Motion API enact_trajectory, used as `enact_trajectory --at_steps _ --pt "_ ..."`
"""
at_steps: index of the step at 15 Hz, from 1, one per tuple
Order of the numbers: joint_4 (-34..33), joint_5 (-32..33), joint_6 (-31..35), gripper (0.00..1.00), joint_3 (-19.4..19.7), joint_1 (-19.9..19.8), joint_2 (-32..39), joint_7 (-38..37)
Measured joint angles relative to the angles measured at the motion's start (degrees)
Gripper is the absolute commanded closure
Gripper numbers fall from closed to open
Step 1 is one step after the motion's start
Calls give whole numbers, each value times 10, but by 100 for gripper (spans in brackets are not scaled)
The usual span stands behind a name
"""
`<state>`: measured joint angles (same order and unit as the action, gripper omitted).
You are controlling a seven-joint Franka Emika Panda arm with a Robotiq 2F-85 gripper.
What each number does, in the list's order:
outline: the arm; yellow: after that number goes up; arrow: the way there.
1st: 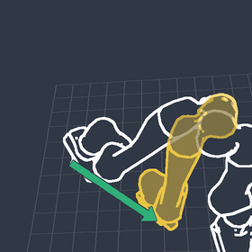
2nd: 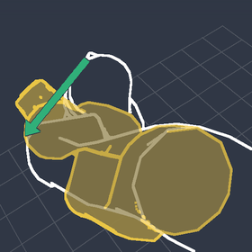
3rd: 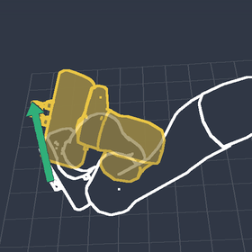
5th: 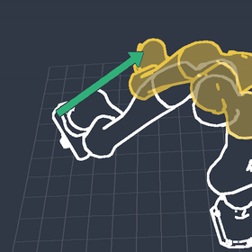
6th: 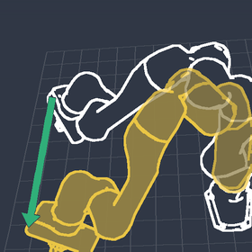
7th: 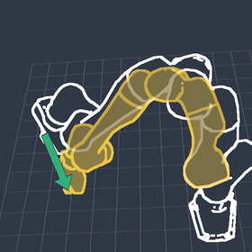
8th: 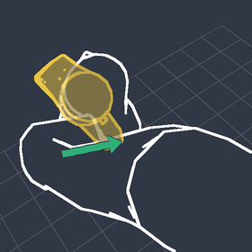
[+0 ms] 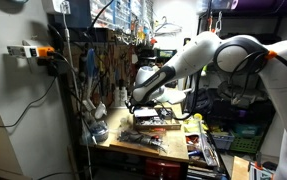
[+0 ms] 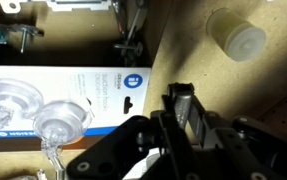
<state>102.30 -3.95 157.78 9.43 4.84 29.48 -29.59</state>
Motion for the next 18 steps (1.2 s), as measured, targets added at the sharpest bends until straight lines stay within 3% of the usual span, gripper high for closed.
enact_trajectory --at_steps 5,18 --pt "-16 -8 -3 93 -2 0 10 -16" --pt "-165 -4 -64 93 21 36 134 -159"
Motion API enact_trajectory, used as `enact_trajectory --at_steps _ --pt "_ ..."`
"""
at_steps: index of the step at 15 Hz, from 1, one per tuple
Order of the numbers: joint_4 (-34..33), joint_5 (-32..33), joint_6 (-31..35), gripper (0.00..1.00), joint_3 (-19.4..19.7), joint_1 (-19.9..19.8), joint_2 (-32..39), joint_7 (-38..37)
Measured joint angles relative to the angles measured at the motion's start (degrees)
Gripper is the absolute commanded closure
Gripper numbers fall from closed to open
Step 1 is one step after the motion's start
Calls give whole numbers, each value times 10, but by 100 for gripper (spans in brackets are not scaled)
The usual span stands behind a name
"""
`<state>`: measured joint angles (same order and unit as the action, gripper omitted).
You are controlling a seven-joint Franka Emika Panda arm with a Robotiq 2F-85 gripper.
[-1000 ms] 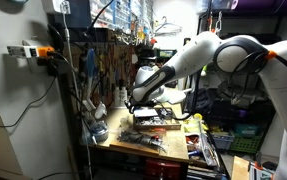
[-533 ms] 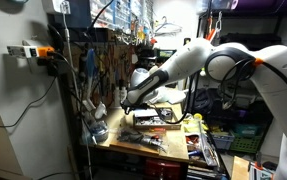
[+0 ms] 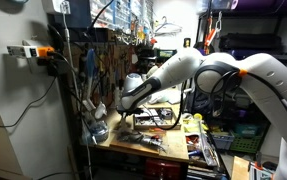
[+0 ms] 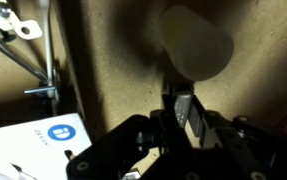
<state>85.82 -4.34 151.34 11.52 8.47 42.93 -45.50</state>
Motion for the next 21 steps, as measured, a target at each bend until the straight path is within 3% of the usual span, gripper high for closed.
enact_trajectory --at_steps 1,2,4,10,11,15,21 --pt "-8 1 -5 92 2 2 6 -7" --pt "-16 2 -11 55 4 4 12 -13" --pt "-28 4 -24 48 6 5 19 -18" --pt "-49 5 -46 4 6 2 12 -16" --pt "-49 5 -47 0 5 0 7 -13" --pt "-37 4 -87 0 -14 -20 -27 52" --pt "58 0 -147 0 -49 -66 -119 214"
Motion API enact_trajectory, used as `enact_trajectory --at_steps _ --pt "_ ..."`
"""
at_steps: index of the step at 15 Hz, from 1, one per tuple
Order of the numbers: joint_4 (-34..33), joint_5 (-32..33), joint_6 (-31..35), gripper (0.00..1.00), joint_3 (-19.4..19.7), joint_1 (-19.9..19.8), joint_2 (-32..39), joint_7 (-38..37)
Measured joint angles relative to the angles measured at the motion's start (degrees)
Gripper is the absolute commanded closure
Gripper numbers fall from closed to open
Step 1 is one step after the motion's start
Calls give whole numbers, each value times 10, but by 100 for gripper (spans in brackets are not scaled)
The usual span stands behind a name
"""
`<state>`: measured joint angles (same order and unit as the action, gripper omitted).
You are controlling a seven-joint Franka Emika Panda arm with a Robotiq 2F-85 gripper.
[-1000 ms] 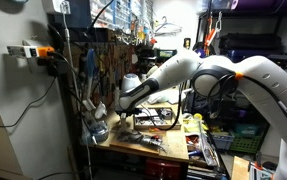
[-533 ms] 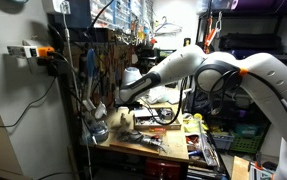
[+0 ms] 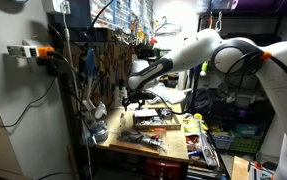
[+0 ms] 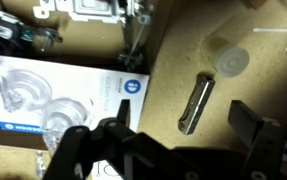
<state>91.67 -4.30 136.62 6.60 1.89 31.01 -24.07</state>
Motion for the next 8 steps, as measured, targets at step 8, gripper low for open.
enact_trajectory --at_steps 8 --pt "161 1 -43 0 -11 -28 -126 145"
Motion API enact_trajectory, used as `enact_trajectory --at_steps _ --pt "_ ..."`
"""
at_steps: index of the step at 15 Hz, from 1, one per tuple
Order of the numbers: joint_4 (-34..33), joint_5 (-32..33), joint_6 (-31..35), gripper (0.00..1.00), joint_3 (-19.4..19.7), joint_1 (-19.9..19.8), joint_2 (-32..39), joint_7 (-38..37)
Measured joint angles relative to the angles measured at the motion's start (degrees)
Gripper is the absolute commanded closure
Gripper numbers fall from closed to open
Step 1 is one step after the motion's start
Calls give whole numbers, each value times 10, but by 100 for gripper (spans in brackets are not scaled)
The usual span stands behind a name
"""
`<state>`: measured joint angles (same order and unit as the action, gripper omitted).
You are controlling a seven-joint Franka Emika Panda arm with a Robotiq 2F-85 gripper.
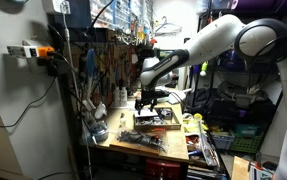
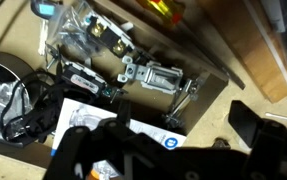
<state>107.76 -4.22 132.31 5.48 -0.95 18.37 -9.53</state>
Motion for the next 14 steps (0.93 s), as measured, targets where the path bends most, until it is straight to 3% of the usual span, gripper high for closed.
enact_trajectory --at_steps 10,14 --pt "166 14 -24 0 -1 0 -180 -1" --pt "186 44 -24 0 -1 0 -192 -4"
